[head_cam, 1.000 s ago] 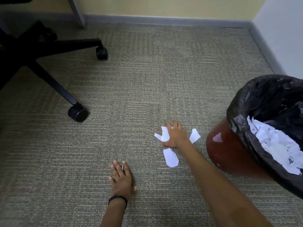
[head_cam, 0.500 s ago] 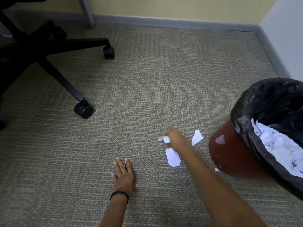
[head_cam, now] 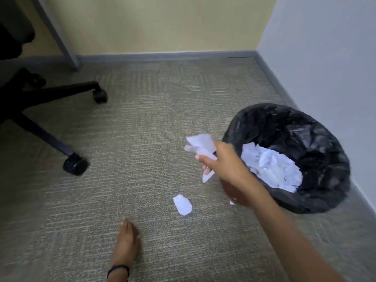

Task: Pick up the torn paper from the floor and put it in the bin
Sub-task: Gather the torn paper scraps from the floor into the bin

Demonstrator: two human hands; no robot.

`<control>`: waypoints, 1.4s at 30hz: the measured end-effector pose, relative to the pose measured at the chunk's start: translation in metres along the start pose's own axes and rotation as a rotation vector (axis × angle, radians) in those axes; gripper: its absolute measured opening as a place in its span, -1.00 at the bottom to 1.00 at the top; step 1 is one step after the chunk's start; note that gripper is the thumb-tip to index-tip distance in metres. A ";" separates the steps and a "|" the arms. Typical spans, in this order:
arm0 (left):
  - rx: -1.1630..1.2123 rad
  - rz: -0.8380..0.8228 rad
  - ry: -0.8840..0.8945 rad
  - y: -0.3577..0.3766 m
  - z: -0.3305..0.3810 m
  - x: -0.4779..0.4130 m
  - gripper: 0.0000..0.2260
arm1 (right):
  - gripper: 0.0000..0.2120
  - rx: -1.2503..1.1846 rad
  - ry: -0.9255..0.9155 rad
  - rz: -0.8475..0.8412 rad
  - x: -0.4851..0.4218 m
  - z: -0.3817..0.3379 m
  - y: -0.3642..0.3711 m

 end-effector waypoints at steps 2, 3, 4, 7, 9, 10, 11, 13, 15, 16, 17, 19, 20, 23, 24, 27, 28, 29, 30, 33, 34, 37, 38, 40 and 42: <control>0.109 0.083 0.024 -0.008 0.017 0.008 -0.59 | -0.81 -0.066 0.005 0.186 0.017 -0.007 -0.042; 0.181 0.126 0.036 -0.017 0.033 0.011 -0.62 | -0.84 -0.062 0.024 0.253 0.024 -0.007 -0.059; 0.268 0.168 0.064 -0.027 0.057 0.015 -0.64 | -0.84 -0.047 0.053 0.318 0.032 -0.005 -0.076; 0.576 0.247 0.260 -0.070 0.158 0.027 -0.70 | -0.75 0.110 0.152 0.397 0.051 0.008 -0.112; 0.731 0.205 0.439 -0.099 0.227 0.035 -0.71 | -0.38 0.315 0.233 0.339 0.063 0.018 -0.124; 0.764 0.178 0.526 -0.110 0.259 0.040 -0.70 | -0.27 0.386 0.257 0.331 0.070 0.022 -0.128; 0.779 0.151 0.596 -0.119 0.285 0.044 -0.69 | -0.25 0.428 0.246 0.364 0.078 0.024 -0.130; 0.811 0.086 0.706 -0.133 0.326 0.054 -0.65 | -0.40 0.438 0.136 0.518 0.092 0.026 -0.131; 0.847 0.024 0.799 -0.140 0.349 0.060 -0.61 | -0.59 0.406 0.004 0.673 0.105 0.025 -0.126; 0.837 0.003 0.840 -0.141 0.358 0.062 -0.60 | -0.66 0.394 -0.052 0.732 0.110 0.027 -0.122; 0.814 -0.019 0.889 -0.142 0.364 0.063 -0.59 | -0.71 0.395 -0.103 0.785 0.115 0.030 -0.117; 0.730 -0.051 1.005 -0.142 0.372 0.064 -0.57 | -0.75 0.404 -0.199 0.879 0.123 0.036 -0.105; 0.675 -0.022 1.051 -0.141 0.372 0.062 -0.58 | -0.75 0.393 -0.252 0.905 0.126 0.040 -0.097; 0.621 0.175 0.988 -0.129 0.344 0.044 -0.60 | -0.75 0.300 -0.437 0.860 0.131 0.047 -0.066; 0.619 0.230 0.903 -0.119 0.327 0.035 -0.61 | -0.76 0.279 -0.488 0.831 0.133 0.050 -0.054; 0.534 0.265 0.593 -0.073 0.263 0.006 -0.63 | -0.85 0.237 -0.536 0.730 0.142 0.064 -0.021; 0.485 0.247 0.488 -0.056 0.240 -0.001 -0.64 | -0.87 0.217 -0.521 0.688 0.147 0.071 -0.012; 0.444 0.218 0.391 -0.040 0.218 -0.007 -0.63 | -0.85 0.195 -0.488 0.642 0.150 0.080 -0.003; 0.403 0.178 0.309 -0.027 0.199 -0.010 -0.61 | -0.84 0.173 -0.432 0.588 0.153 0.091 0.005; 0.254 0.017 0.194 0.007 0.156 -0.019 -0.46 | -0.79 0.082 -0.100 0.454 0.146 0.138 0.031; 0.221 -0.044 0.191 0.016 0.150 -0.021 -0.41 | -0.75 0.033 0.054 0.435 0.140 0.157 0.040; 0.189 -0.193 0.200 0.035 0.143 -0.022 -0.35 | -0.64 -0.069 0.427 0.382 0.120 0.211 0.060; 0.190 -0.205 0.195 0.037 0.143 -0.022 -0.35 | -0.62 -0.041 0.494 0.346 0.112 0.225 0.065; 0.241 -0.175 0.181 0.037 0.145 -0.024 -0.35 | -0.57 0.073 0.569 0.270 0.099 0.245 0.074; 0.213 -0.159 0.169 0.039 0.147 -0.028 -0.33 | -0.55 0.219 0.557 0.251 0.089 0.257 0.078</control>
Point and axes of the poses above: each hand's wrist, its own x-axis away from the middle knuckle, its own y-axis out of the palm, z = x × y, the point moved 2 cm from there along -x, towards the middle knuckle, and after that the axes turned 1 degree about -y, right-handed, at the moved point
